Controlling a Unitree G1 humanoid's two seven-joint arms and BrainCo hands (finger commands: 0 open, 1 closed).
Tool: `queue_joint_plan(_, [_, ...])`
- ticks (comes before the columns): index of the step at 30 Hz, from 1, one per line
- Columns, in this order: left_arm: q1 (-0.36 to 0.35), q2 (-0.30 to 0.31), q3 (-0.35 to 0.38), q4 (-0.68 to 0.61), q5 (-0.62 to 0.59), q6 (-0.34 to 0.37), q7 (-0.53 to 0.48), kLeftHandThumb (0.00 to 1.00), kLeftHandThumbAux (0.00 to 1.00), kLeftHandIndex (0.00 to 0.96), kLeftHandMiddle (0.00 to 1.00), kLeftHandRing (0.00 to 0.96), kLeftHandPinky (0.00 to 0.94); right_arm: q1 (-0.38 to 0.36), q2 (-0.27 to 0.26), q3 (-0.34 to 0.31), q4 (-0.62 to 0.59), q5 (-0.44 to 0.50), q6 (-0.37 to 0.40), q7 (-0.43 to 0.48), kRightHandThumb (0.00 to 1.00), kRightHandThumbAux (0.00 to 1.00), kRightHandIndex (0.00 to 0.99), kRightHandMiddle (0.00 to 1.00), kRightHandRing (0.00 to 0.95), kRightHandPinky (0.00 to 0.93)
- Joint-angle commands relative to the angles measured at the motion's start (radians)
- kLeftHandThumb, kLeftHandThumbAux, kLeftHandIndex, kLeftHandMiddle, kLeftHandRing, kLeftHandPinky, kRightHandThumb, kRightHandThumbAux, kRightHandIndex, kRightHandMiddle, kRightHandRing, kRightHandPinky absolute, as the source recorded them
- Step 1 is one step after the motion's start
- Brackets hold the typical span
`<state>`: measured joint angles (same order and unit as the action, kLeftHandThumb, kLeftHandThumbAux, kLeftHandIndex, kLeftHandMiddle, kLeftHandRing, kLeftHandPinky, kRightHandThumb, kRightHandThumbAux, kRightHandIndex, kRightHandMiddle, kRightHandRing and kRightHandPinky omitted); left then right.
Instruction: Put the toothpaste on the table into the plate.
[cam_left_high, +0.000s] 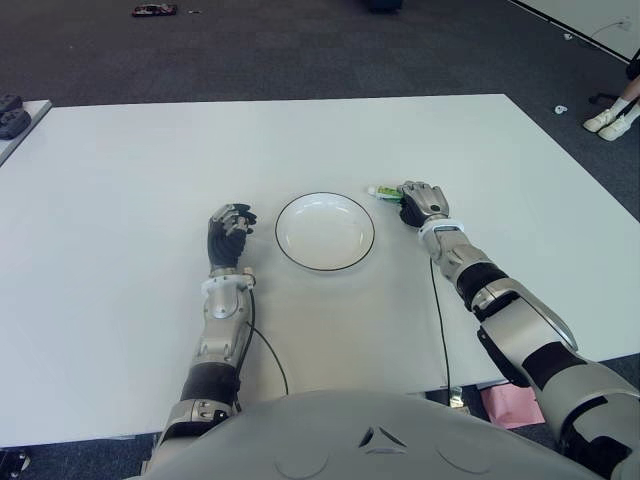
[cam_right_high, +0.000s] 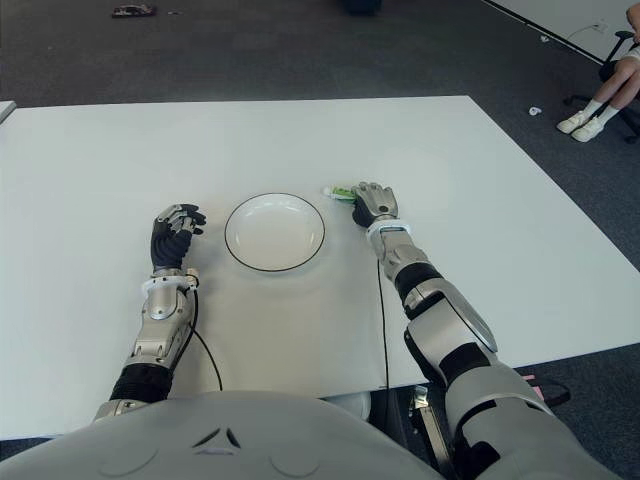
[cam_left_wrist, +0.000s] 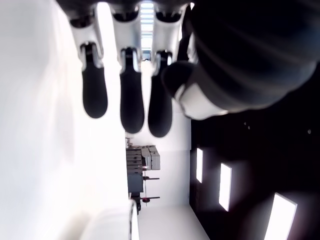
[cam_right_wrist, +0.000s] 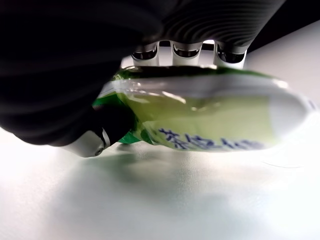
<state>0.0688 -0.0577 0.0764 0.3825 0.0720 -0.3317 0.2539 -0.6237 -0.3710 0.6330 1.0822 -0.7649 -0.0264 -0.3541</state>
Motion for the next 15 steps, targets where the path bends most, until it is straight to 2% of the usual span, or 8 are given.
queue_joint_plan(1, [0.039, -0.004, 0.008, 0.037, 0.002, 0.034, 0.010, 0.710, 0.717, 0.434, 0.513, 0.507, 0.500, 0.112, 0.003, -0.006, 0.013, 0.031, -0.020, 0.104, 0.840, 0.683, 0.406, 0.579, 0.789, 0.808])
queue_joint_plan(4, [0.039, -0.002, 0.007, 0.038, 0.003, 0.033, 0.008, 0.711, 0.717, 0.435, 0.511, 0.508, 0.497, 0.117, -0.004, -0.031, -0.015, 0.053, -0.034, 0.097, 0.841, 0.683, 0.407, 0.578, 0.795, 0.810])
queue_joint_plan(8, [0.038, 0.003, 0.004, 0.039, 0.001, 0.031, -0.001, 0.711, 0.716, 0.435, 0.522, 0.515, 0.503, 0.116, -0.023, -0.092, -0.076, 0.097, -0.084, 0.044, 0.842, 0.683, 0.408, 0.578, 0.809, 0.821])
queue_joint_plan(15, [0.043, 0.002, 0.007, 0.038, -0.006, 0.029, 0.000, 0.711, 0.715, 0.434, 0.522, 0.506, 0.495, 0.127, -0.023, -0.153, -0.088, 0.117, -0.177, -0.095, 0.843, 0.682, 0.409, 0.575, 0.823, 0.832])
